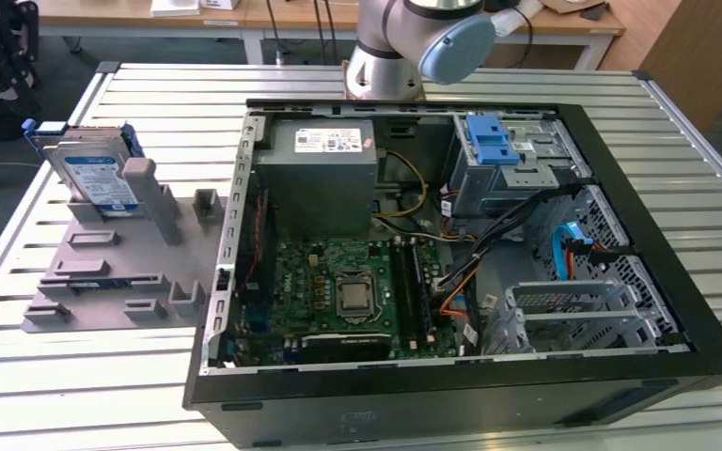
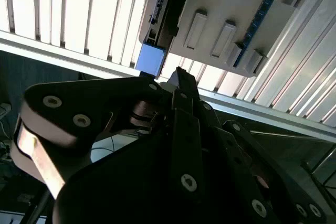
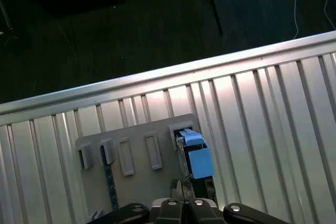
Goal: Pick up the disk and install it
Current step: 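Pick up the disk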
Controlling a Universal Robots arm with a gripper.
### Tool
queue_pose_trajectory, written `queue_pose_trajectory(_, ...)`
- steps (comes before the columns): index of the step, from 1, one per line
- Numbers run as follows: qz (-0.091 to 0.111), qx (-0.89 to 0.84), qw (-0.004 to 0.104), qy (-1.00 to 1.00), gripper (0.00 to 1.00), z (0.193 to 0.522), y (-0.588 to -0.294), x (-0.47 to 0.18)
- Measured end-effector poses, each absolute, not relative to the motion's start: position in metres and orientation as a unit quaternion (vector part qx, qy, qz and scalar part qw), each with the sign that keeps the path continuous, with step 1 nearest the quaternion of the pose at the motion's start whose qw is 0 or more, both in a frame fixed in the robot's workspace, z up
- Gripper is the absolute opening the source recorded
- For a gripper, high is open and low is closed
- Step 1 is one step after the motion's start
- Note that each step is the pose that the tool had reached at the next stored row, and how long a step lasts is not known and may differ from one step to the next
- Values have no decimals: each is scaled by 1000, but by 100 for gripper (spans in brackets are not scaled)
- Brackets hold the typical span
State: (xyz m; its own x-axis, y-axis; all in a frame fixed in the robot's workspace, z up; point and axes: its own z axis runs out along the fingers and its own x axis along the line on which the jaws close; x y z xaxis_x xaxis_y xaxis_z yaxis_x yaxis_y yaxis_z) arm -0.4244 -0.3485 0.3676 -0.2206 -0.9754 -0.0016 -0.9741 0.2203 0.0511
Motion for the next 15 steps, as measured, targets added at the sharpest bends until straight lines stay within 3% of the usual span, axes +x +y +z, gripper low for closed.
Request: queue_pose_trajectory(15, -20, 648, 16, -761, 11, 368, -348, -424)
